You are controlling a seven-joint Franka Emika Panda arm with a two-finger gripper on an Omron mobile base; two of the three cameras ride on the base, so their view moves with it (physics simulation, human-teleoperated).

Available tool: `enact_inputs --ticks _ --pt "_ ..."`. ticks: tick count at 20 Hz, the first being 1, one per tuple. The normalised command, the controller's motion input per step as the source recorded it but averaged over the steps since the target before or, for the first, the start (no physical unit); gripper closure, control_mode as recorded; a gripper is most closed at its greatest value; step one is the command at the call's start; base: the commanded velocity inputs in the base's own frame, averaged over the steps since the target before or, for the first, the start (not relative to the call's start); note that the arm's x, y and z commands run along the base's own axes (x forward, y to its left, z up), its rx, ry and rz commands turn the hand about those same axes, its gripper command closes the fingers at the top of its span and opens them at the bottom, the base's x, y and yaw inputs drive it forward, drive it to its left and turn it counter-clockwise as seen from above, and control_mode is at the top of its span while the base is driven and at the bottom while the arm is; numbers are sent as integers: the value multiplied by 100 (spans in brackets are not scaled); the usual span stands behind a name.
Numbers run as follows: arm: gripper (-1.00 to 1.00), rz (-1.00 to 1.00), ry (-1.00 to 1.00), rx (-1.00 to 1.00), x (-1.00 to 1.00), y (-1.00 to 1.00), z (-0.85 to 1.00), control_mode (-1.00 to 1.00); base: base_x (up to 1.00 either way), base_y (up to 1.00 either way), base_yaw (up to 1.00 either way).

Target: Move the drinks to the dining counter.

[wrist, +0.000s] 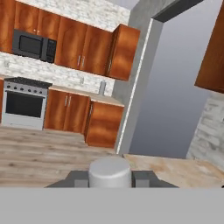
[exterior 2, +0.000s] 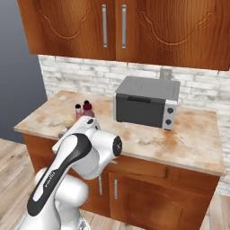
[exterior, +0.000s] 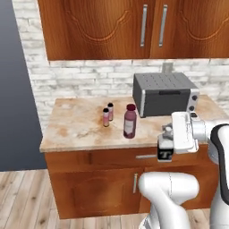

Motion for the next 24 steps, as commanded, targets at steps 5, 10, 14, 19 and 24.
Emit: enact_inputs --ticks 5,10,14,19,24 --pt "100 0 0 0 0 0 0 100 0 0 39" --pt "100 0 0 0 0 0 0 100 0 0 44" --pt "100 0 0 0 0 0 0 100 0 0 48" --pt "100 0 0 0 0 0 0 100 0 0 52" --pt "100 0 0 0 0 0 0 100 0 3 55"
